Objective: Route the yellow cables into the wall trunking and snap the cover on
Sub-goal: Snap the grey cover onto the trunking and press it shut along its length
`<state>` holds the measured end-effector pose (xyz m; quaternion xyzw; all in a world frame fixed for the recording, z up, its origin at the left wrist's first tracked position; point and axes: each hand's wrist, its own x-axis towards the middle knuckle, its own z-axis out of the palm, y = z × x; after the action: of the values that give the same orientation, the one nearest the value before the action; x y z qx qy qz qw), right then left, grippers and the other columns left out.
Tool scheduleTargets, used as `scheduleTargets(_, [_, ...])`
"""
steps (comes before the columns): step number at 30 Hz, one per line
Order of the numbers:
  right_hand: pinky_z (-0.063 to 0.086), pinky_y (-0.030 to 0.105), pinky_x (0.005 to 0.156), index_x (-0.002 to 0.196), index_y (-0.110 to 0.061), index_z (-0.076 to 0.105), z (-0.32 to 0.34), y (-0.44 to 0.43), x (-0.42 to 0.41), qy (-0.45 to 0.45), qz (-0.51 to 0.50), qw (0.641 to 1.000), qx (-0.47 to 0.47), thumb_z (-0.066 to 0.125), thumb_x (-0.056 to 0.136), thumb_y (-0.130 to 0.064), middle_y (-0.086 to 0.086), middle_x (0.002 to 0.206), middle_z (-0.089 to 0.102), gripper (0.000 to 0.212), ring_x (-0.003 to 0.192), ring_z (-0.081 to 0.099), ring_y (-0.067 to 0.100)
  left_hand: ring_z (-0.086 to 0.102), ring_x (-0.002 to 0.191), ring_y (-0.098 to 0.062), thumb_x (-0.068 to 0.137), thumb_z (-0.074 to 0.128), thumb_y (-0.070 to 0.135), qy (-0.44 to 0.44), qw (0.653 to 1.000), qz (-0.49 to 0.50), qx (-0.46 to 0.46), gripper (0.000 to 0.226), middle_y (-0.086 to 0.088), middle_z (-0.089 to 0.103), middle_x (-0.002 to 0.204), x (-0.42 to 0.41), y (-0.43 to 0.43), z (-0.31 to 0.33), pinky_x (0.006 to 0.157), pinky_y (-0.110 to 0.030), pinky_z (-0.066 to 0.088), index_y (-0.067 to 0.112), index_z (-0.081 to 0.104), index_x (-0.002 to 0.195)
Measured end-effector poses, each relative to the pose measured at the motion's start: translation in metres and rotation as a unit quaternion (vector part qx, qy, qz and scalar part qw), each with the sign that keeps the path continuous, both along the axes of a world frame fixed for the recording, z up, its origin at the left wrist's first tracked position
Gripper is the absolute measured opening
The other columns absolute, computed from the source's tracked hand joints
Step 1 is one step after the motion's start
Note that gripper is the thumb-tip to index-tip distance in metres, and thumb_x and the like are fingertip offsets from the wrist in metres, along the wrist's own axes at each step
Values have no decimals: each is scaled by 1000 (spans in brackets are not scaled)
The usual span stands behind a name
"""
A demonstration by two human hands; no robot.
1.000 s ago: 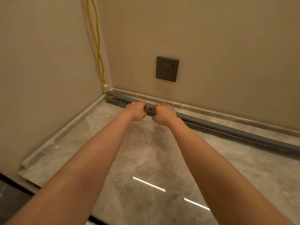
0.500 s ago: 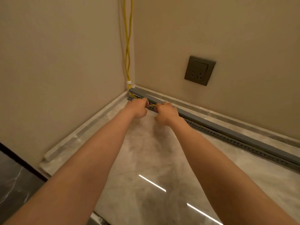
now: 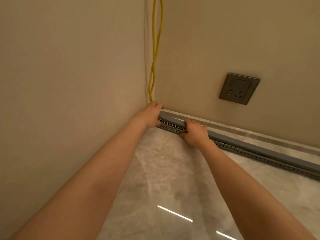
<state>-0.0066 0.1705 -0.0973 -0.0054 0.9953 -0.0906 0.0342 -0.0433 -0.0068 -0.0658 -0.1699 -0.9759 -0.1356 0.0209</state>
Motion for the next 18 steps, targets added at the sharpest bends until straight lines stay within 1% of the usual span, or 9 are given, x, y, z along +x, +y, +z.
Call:
scheduleTargets(2, [35,48,102,134,-12,39,-1,0,-3,9,7,1000,1,56,91,-26,12,133,50,48,123,46,33,42,129,-28,80,68,15,0,999,-38,-28,63,-11,43,139,-12,9,-9,107,-33,36,11,40,137])
scheduleTargets(3, [37,48,101,132,-12,41,-2,2,-2,13,8,1000,1,55,91,-25,12,132,51,45,122,46,33,43,127,-29,80,66,17,-3,998,-51,-46,61,-12,45,138,-17,12,-14,107,-33,36,11,42,135])
scheduleTargets(5, [37,47,100,130,-12,43,-6,6,-1,21,13,1000,2,53,92,-24,11,132,50,41,122,46,32,44,124,-29,83,61,16,-4,995,-64,-75,49,-13,50,135,-22,11,-25,105,-33,36,10,47,130])
scheduleTargets(8, [38,44,99,131,-14,43,-8,14,-1,29,19,999,9,51,94,-28,11,133,51,41,122,47,33,47,123,-28,88,55,13,15,993,-79,-81,39,-12,54,131,-32,10,-33,105,-34,38,9,53,127])
scheduleTargets(11, [36,39,103,135,-11,43,-7,24,0,35,22,999,-9,51,94,-33,13,133,49,47,124,43,32,53,119,-29,85,61,11,1,992,-89,-84,38,-13,59,127,-38,15,-29,101,-36,44,9,58,123])
scheduleTargets(13, [34,35,103,134,-7,45,-7,28,2,44,12,998,-39,50,95,-31,15,129,49,46,122,42,32,56,117,-30,82,64,10,-8,991,-95,-94,38,-14,61,124,-43,16,-26,98,-36,46,9,60,120])
scheduleTargets(18, [35,35,99,130,-9,51,-11,31,3,87,-8,995,-39,54,93,-26,14,121,51,41,115,44,31,56,116,-30,82,67,15,5,984,-115,-133,36,-13,61,123,-48,18,-23,97,-36,45,9,61,117])
